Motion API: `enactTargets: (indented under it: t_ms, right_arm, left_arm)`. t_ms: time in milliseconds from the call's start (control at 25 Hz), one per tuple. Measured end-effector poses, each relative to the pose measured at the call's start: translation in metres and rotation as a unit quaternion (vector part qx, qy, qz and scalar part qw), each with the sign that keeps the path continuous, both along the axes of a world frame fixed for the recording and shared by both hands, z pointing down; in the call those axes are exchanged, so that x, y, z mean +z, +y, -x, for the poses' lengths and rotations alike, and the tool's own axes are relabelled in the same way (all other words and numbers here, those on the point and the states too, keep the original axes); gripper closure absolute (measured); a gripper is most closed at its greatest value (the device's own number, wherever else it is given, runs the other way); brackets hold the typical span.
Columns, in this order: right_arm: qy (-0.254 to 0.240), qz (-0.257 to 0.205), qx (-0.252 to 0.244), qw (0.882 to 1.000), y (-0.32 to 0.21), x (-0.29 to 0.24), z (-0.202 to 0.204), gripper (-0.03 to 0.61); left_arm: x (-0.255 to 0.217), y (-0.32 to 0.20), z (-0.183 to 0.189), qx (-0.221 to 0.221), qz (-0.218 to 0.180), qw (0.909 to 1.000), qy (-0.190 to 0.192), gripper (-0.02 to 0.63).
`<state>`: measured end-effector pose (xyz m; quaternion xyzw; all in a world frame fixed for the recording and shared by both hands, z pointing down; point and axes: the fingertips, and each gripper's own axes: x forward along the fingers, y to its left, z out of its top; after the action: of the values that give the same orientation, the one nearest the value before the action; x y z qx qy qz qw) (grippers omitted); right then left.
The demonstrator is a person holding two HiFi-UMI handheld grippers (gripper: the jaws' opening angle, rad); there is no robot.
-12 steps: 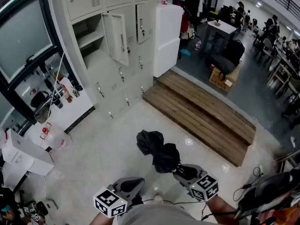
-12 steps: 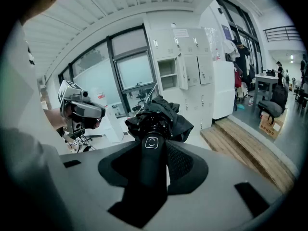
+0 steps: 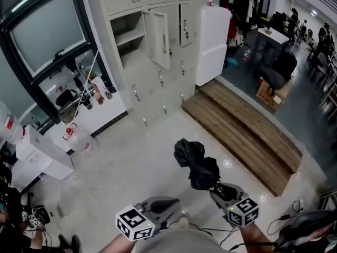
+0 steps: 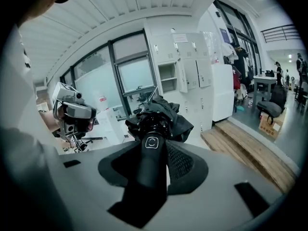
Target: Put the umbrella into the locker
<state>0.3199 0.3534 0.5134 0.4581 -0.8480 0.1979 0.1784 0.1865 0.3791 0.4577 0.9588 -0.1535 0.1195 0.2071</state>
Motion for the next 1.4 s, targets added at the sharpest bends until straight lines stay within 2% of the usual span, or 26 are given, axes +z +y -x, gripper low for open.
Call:
enactTargets:
  t_ms: [240,400,600,760,880,1080,1400]
  right_arm:
    - [0.014,0.015,-0.022,1.000,-0.040,0.007,0.021,0.420]
    - [0.014,0.012,-0.027,0.999,-0.086,0.011,0.049,0.420]
    - [0.012,-0.010,0.003,1.000,-0.169,-0.009,0.078,0.420]
    - [0.029,-0.023,0.015,0.999,-0.247,-0.029,0.115,0.420]
    - [0.024,-0.038,0.028,0.999,-0.300,-0.039,0.142,0.420]
    - [0.008,-0.050,0.051,0.997,-0.369,-0.046,0.174,0.420]
    - [0.024,-0.055,0.051,0.997,-0.494,-0.054,0.198,0.420]
  left_arm:
    - [-0.001,-0.027,0.036,-0.054,0.002,0.9985,-0.001,0.603]
    - [0.004,-0.066,0.068,-0.069,-0.002,0.9976,0.006,0.603]
    - [-0.005,-0.152,0.105,-0.069,-0.013,0.9974,0.013,0.603]
    - [-0.022,-0.221,0.147,-0.057,-0.016,0.9980,0.021,0.603]
    - [-0.022,-0.264,0.178,-0.043,-0.011,0.9989,0.016,0.603]
    - [-0.023,-0.315,0.214,-0.024,-0.020,0.9995,0.010,0.603]
    - [-0.024,-0.385,0.251,-0.057,-0.009,0.9981,0.024,0.603]
